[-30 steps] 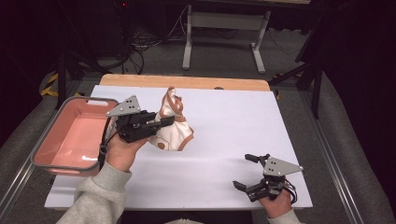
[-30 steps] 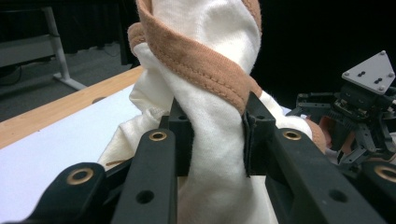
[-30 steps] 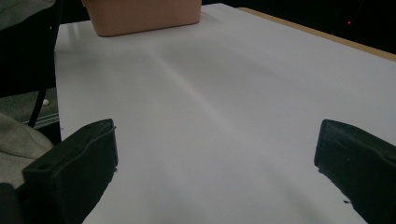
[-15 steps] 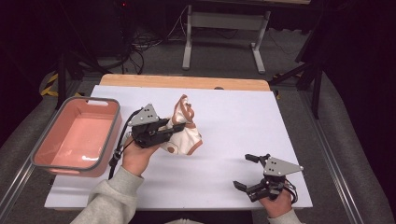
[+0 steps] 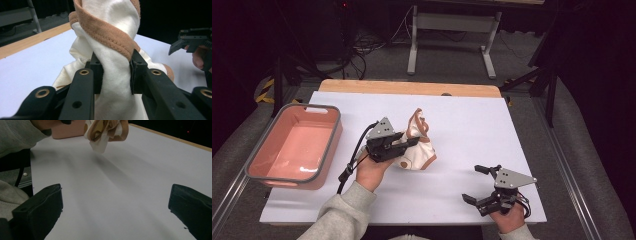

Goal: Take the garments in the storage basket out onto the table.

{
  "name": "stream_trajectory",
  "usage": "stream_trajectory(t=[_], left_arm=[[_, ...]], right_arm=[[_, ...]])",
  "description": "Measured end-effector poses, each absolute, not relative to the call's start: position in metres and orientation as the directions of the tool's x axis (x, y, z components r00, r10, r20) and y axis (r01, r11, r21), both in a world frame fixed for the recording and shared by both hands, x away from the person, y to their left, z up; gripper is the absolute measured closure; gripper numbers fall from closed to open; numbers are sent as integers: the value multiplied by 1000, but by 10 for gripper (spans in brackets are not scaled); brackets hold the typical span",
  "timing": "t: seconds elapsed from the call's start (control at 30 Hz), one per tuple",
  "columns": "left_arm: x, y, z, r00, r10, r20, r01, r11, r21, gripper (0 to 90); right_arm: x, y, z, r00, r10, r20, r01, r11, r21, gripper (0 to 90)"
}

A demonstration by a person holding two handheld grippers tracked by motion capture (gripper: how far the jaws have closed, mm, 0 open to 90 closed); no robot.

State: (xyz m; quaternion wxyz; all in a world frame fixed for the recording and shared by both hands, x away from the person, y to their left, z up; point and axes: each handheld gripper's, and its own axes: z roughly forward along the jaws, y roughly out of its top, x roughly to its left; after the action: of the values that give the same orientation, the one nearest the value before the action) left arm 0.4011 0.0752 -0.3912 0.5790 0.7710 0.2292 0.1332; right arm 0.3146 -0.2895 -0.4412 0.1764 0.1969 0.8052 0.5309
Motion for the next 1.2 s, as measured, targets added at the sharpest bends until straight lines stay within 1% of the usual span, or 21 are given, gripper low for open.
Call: stream_trajectory(t=[0.37, 0.53, 0.7, 1.2], left_arm=[[406, 67, -404, 848, 527, -62, 215, -235, 948, 713], [407, 63, -409, 843, 535, -43, 213, -259, 942, 713], [409, 62, -414, 840, 540, -59, 235, -263, 936, 711], [414, 61, -426, 836, 544, -67, 265, -293, 919, 705]], right_arm=[[315, -289, -442, -862, 502, -74, 130, 361, 924, 3], [315, -289, -442, -862, 501, -74, 131, 361, 923, 3], [315, -289, -442, -863, 500, -73, 132, 361, 923, 4], [315, -289, -442, -863, 500, -72, 133, 362, 923, 3]])
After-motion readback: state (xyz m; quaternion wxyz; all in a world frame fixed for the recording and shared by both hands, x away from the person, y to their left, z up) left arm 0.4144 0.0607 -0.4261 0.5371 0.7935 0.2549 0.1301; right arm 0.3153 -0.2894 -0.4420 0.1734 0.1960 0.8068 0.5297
